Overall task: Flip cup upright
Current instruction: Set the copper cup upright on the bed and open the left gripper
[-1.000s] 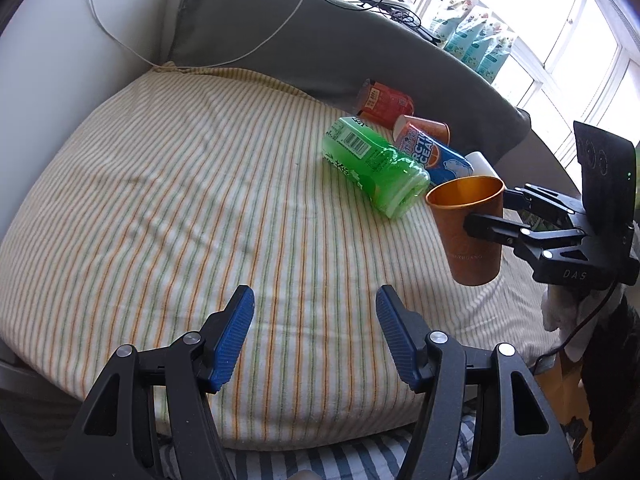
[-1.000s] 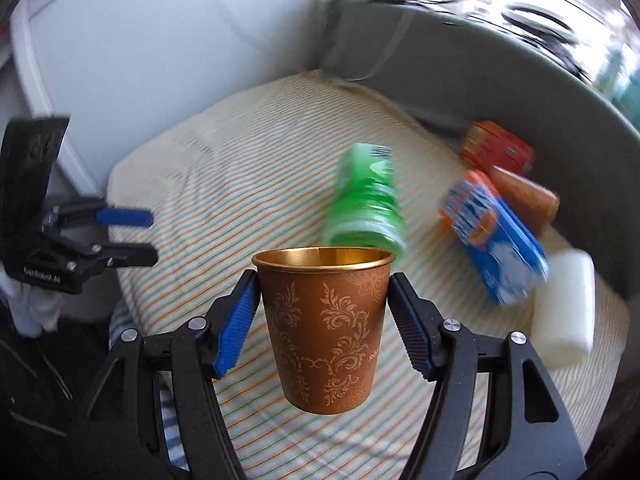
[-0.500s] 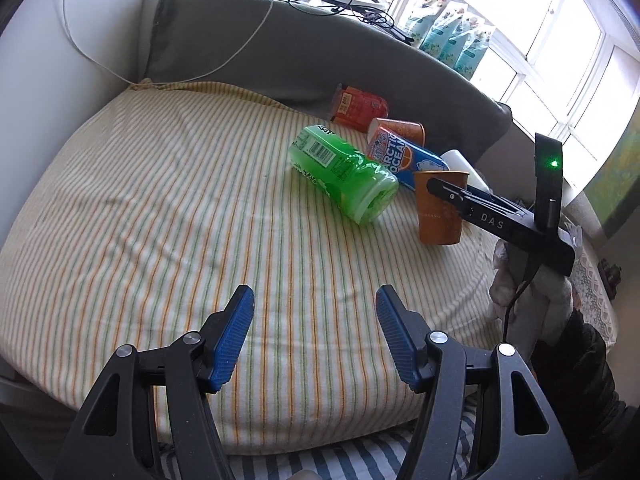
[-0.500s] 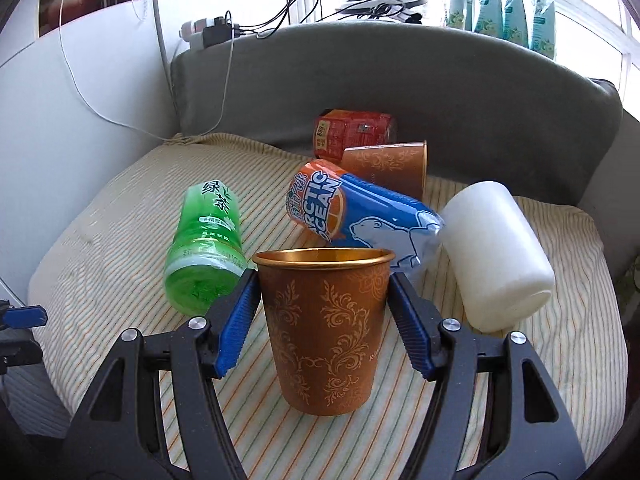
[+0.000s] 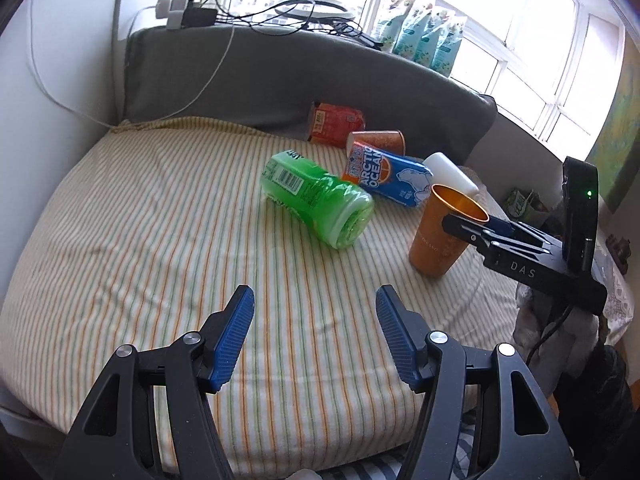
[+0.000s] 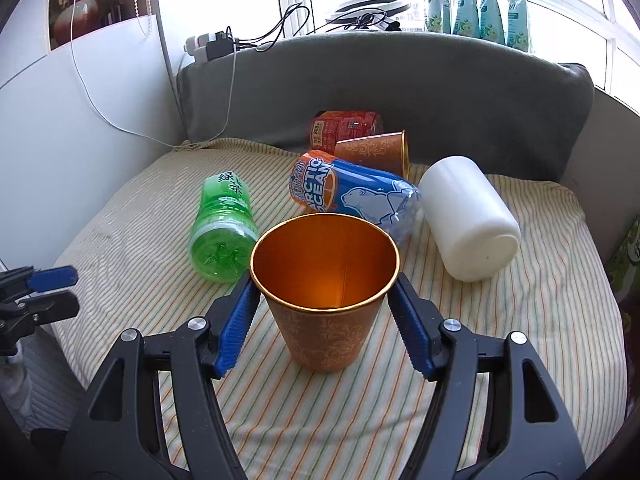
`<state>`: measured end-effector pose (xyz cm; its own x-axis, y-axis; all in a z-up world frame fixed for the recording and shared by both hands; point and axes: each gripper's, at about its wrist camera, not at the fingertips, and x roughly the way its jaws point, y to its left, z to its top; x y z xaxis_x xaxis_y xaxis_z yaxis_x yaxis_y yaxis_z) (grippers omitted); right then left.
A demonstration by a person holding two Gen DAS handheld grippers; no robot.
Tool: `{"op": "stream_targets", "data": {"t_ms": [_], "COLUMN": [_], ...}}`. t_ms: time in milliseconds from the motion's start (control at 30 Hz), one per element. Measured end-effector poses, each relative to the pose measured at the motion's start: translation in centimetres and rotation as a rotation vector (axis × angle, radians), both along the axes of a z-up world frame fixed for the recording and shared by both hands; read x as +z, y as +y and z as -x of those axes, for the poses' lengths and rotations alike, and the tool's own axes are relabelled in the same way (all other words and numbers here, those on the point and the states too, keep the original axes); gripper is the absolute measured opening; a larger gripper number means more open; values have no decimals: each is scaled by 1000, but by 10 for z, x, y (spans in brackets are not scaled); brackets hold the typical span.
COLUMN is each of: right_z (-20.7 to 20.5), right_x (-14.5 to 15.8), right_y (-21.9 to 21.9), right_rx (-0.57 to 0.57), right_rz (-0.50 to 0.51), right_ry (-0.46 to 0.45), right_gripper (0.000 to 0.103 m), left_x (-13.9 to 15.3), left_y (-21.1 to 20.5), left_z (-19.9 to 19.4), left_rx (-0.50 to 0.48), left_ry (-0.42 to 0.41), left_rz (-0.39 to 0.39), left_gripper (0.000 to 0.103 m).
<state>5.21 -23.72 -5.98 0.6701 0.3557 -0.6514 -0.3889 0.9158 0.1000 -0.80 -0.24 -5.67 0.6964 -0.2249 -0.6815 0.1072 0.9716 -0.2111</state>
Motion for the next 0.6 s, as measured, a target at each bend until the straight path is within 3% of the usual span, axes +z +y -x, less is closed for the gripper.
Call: {"op": "stream_targets", "data": {"t_ms": [333,600], "right_z": [13,29], "right_x": [3,13], "right_y": [-3,-15], "right_rx": [-10,-31], "right_rz": [-4,-31], "right_ry": [-14,-41], "right_gripper": [71,80], "left_x": [16,24], "left_y": [-29,-36], "left_z": [-10,-10], "left_rx": [-28,-25], "left_ry": [-121,-177], "left_rz": [-47,-67], "left_gripper": [63,63]}}
